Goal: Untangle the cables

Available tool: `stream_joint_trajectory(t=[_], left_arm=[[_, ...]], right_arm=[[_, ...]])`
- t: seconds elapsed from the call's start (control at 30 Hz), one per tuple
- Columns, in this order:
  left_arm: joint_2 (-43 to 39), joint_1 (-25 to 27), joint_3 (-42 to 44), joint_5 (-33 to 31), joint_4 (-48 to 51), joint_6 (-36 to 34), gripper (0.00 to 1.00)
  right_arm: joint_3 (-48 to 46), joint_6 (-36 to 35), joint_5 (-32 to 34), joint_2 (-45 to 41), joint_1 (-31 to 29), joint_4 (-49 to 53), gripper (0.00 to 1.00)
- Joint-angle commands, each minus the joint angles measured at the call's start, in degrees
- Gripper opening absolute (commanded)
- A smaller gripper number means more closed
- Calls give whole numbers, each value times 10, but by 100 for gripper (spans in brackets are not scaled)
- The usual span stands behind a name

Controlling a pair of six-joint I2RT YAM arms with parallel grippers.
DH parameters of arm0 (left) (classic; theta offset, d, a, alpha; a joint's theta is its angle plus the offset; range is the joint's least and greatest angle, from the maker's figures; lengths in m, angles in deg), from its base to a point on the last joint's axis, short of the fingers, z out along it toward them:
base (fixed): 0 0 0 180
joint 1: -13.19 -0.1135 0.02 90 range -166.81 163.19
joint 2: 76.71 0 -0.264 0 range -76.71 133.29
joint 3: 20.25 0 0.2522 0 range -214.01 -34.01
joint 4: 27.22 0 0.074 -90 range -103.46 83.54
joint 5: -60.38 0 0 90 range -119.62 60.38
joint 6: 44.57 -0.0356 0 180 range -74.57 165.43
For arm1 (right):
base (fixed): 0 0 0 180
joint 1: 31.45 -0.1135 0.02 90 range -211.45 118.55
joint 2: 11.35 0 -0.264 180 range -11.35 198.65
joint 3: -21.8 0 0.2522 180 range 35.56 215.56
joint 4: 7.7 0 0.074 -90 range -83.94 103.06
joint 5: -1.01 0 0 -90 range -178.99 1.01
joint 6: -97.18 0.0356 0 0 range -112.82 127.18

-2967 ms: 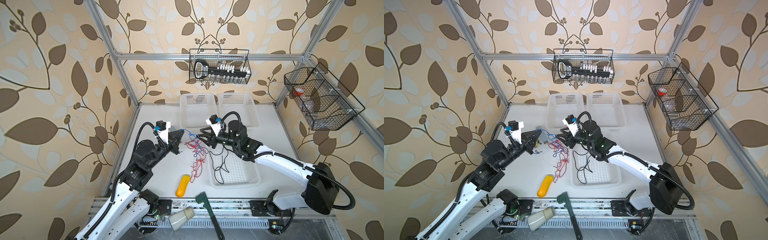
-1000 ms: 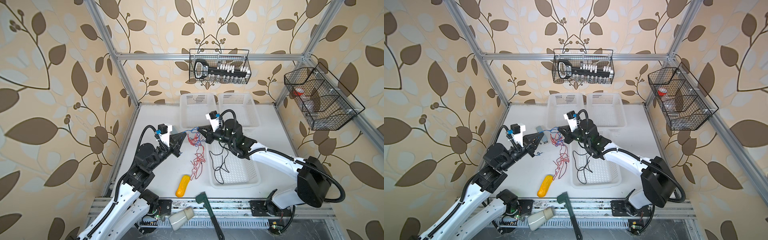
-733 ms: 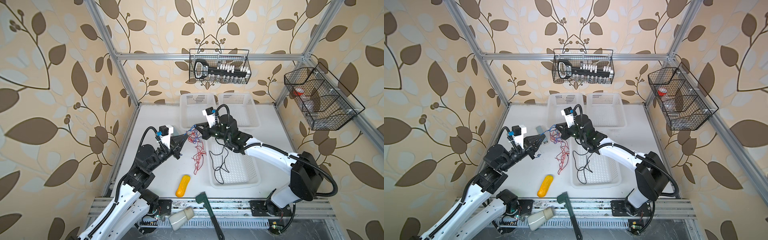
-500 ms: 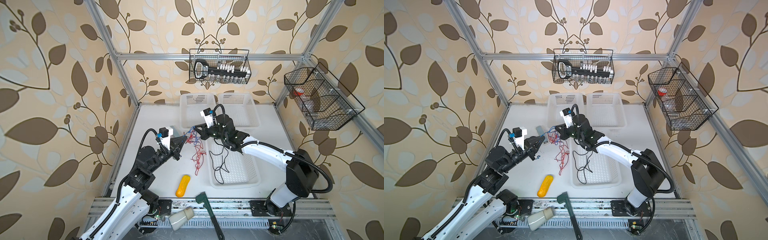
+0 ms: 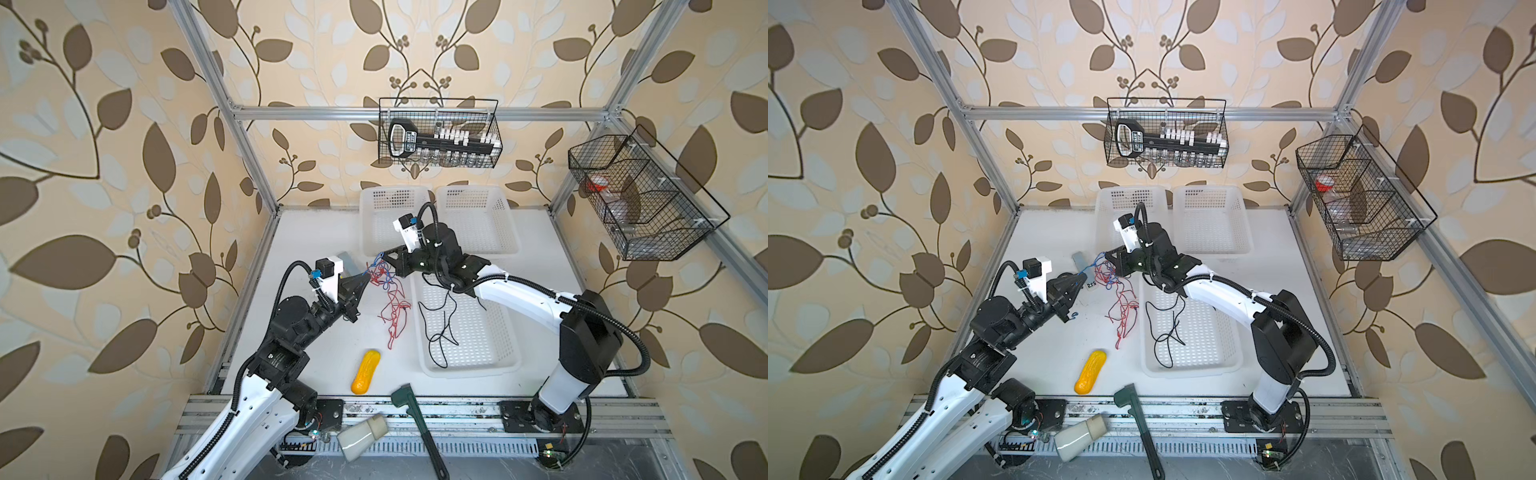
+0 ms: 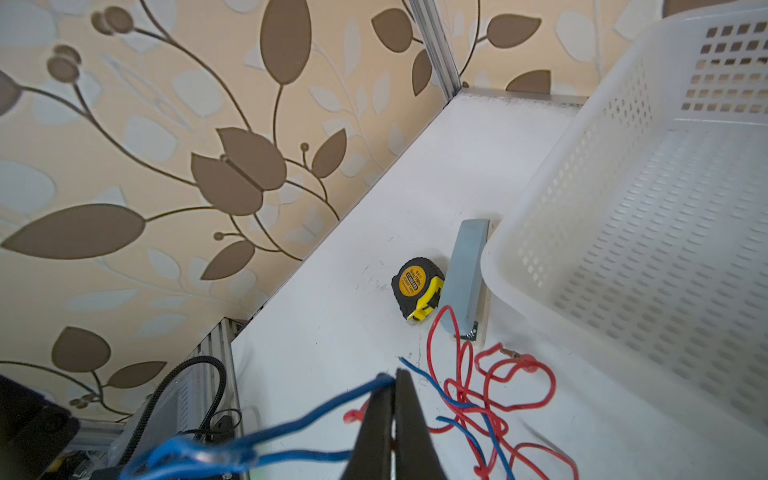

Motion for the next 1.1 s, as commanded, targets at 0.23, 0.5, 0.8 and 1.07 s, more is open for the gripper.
stream_joint_trajectory(t=[0.23,0.5,0.8,1.07], left_arm=[[-48,6,-34,50,-135,-10,0],[-41,5,-40,4,-95,-17,0],[-12,5,-62,-95,-28,-20,0],[2,5,-67,-92,-18,-21,0]], right_arm=[[-10,32,53,66,78,76,0],[-16,28,53,56,76,70,0],[-83,-1,50,-12,73,17,19],[-138,-38,23,-54,72,-41,41]])
